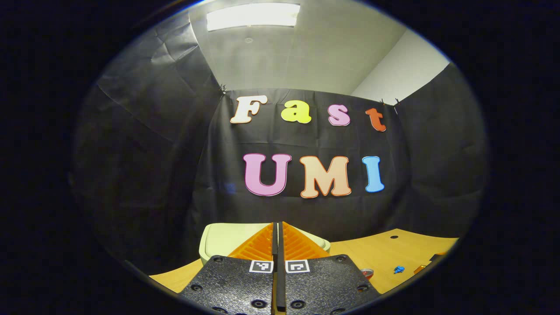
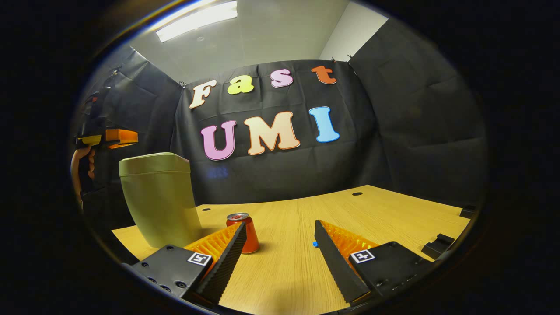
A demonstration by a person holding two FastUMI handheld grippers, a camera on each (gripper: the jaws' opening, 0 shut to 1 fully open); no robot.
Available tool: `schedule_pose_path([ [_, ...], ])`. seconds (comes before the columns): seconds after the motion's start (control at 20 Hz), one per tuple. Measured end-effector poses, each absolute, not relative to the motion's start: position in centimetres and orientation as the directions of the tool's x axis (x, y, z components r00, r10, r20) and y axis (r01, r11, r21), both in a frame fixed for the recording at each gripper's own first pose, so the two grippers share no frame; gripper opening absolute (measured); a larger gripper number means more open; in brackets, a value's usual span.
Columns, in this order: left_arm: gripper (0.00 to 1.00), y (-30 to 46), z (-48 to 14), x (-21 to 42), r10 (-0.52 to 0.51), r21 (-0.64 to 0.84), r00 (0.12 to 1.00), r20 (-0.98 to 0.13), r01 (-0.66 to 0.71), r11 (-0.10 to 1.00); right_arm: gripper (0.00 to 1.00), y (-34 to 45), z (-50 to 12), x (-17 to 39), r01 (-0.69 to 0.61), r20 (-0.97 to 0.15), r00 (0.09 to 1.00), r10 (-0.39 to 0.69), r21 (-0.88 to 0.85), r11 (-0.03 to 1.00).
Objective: Press the lid of the desktop garbage bin to open it, pick up the crumpled paper on the desktop and throw it into the bin, then pick up the pop can on the desktop and drop it into the bin, and finally close the garbage bin lid.
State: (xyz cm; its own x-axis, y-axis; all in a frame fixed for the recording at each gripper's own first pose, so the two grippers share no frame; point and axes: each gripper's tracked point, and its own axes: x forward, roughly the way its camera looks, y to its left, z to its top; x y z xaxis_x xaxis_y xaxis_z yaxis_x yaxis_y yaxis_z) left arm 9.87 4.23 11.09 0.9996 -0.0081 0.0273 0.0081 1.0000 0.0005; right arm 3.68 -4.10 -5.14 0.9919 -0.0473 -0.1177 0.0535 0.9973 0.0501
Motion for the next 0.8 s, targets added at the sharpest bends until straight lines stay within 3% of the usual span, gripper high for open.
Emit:
schedule_pose_path([
  [0.35, 0.00, 4.9, 7.5, 11.4, -0.003, -0.001, 0.995, -0.096, 0.003, 1.000, 0.97, -5.6, -6.2, 4.3, 0.087, -0.149, 0.986, -0.081, 0.032, 0.996],
  [0.8, 0.00, 4.9, 7.1, 11.4, 0.012, 0.066, 0.994, -0.107, -0.004, 0.998, 0.98, -6.4, -7.9, 4.9, 0.099, -0.181, 0.979, -0.091, 0.035, 0.994],
])
